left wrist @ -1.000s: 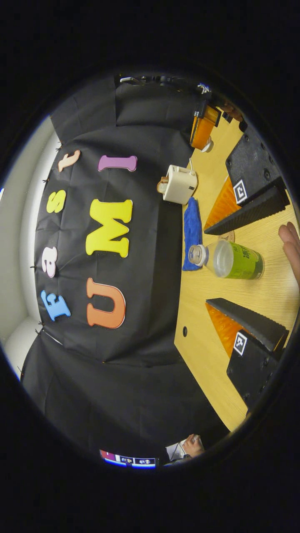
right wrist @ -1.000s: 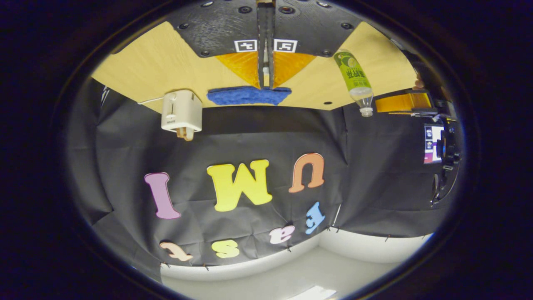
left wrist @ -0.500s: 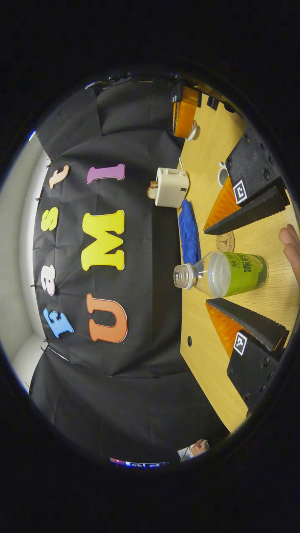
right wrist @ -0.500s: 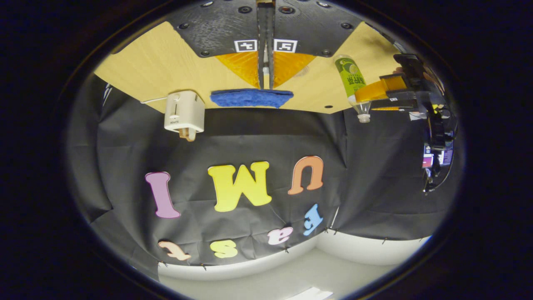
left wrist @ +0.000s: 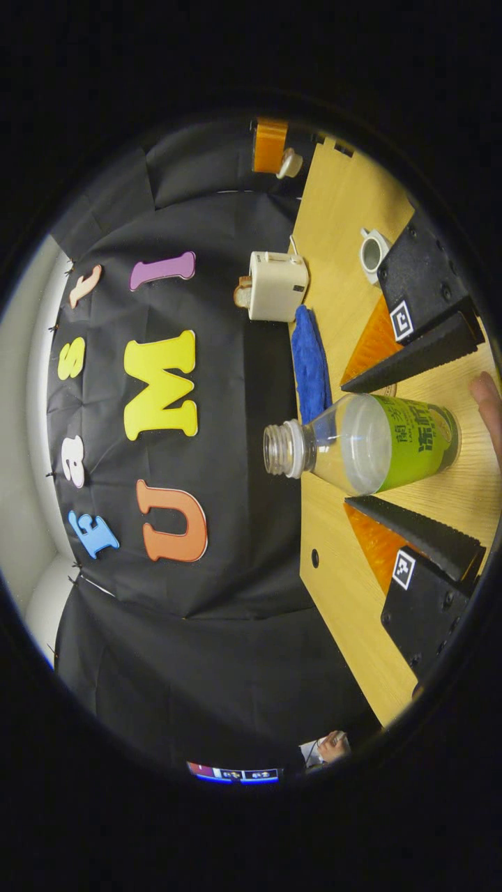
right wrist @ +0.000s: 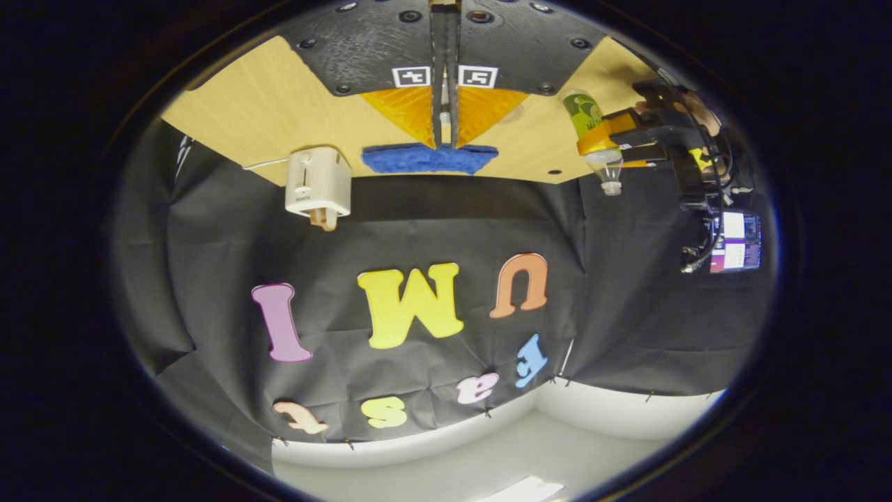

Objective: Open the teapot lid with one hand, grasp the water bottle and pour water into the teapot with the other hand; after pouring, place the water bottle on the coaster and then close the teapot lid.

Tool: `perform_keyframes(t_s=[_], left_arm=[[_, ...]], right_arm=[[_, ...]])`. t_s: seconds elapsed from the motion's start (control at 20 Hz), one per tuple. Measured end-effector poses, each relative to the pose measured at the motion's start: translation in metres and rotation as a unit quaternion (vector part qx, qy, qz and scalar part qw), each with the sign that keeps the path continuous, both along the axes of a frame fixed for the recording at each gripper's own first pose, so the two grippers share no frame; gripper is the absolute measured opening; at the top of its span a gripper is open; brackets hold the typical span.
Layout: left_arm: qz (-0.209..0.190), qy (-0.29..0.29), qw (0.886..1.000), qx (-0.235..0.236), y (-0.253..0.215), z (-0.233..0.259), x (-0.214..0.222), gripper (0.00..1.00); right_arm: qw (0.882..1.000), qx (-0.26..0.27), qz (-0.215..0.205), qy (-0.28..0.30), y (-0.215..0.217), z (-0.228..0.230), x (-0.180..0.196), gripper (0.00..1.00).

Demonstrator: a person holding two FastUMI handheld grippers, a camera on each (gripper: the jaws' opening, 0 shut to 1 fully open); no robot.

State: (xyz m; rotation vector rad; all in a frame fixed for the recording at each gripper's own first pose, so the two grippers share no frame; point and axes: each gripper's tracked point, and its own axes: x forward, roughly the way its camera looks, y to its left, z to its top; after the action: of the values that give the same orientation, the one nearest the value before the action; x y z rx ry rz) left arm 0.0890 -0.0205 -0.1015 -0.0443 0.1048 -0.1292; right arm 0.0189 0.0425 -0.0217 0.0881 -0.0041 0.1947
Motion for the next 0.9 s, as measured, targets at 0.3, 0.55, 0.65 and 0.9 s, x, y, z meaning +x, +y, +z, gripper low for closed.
perform_keyframes(t_s=[0.3, 0.55, 0.65, 0.9], left_arm=[[0.004, -0.006, 0.999, 0.038, -0.009, 0.004, -0.008, 0.80], [0.019, -0.004, 0.986, 0.164, -0.012, 0.014, -0.020, 0.78], [0.026, 0.000, 0.976, 0.217, -0.014, 0.016, -0.023, 0.77], [0.003, 0.012, 0.941, 0.339, -0.039, 0.009, -0.029, 0.77]], right_arm=[[1.000, 0.011, -0.013, -0.007, -0.019, 0.009, -0.002, 0.00], [0.999, 0.018, -0.029, -0.009, -0.038, 0.016, -0.006, 0.00], [0.999, 0.016, -0.031, -0.003, -0.040, 0.015, -0.006, 0.00], [0.999, 0.013, -0.041, 0.005, -0.052, 0.015, -0.004, 0.00]])
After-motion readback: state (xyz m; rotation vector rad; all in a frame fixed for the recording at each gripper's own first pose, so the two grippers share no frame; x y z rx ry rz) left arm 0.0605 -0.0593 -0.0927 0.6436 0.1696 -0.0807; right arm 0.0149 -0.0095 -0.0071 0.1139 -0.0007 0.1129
